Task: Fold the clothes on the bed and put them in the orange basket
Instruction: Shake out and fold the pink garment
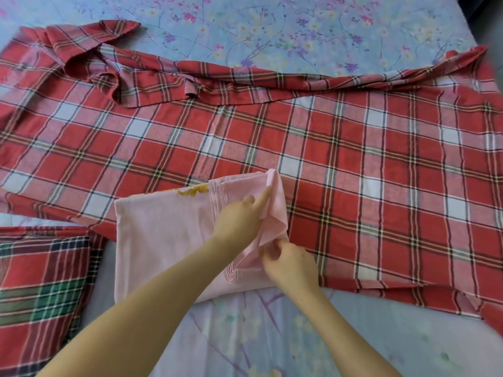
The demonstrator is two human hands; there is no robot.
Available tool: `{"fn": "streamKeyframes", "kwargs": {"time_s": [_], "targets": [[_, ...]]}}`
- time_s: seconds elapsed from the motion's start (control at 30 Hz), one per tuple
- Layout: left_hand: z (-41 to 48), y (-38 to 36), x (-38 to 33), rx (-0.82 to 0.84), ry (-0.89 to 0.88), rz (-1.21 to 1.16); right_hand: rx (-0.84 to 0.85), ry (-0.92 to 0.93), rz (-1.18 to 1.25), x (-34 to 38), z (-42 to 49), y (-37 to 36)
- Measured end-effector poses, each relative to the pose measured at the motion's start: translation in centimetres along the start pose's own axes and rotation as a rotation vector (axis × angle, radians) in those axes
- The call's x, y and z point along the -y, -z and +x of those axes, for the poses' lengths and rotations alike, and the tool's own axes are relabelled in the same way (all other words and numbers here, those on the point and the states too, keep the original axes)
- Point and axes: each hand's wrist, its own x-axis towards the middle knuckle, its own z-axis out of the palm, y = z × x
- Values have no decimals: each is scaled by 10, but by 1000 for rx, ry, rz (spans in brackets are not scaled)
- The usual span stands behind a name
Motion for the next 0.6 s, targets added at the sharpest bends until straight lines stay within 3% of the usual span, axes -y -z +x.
{"fn": "streamKeyframes", "kwargs": {"time_s": [0.13,0.27,0.47,0.53,0.6], "targets": [[16,10,1,-212,31,-149,57,-11,-85,-5,0,-3],[38,30,9,-350,597,-670,125,20,-99,-16,7,0],[27,46,17,-325,739,-459,173,53,-88,-17,20,1],[15,43,13,-365,657,-326,162,66,-102,-19,19,0],[0,34,6,-438,223,-30,115,73,-68,-22,14,-1]]}}
